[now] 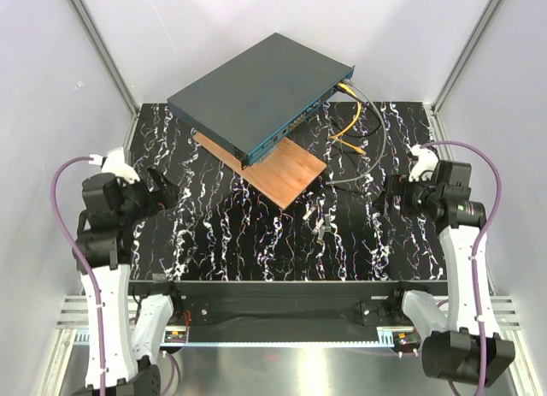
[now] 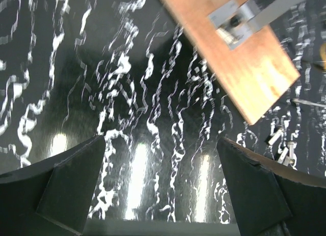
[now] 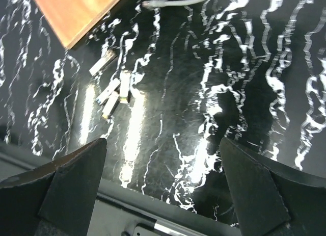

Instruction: Insert the plug into the switch port

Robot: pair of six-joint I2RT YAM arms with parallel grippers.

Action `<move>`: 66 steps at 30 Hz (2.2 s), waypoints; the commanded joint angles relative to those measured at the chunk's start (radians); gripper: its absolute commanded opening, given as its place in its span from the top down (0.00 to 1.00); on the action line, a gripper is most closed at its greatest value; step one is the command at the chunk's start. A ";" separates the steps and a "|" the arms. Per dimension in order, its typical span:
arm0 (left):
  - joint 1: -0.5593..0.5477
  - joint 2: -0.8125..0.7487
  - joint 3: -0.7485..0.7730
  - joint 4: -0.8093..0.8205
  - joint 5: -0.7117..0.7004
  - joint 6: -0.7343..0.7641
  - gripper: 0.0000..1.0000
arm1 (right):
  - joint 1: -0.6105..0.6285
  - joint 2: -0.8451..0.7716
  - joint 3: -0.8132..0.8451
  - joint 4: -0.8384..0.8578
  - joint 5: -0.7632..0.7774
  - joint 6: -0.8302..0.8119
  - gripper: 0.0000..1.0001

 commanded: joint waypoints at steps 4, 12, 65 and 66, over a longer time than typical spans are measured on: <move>0.003 -0.097 0.051 0.126 0.161 0.054 0.01 | 0.017 0.161 0.076 -0.005 -0.068 -0.086 0.00; 0.003 -0.109 0.068 0.141 0.148 -0.011 0.01 | 0.319 0.348 0.082 0.076 0.175 -0.061 0.14; 0.002 -0.118 0.039 0.141 -0.075 0.112 0.01 | 0.609 1.039 0.371 0.075 0.387 0.207 0.58; 0.002 -0.121 0.036 0.144 -0.076 0.112 0.01 | 0.608 1.031 0.372 0.066 0.381 0.209 0.55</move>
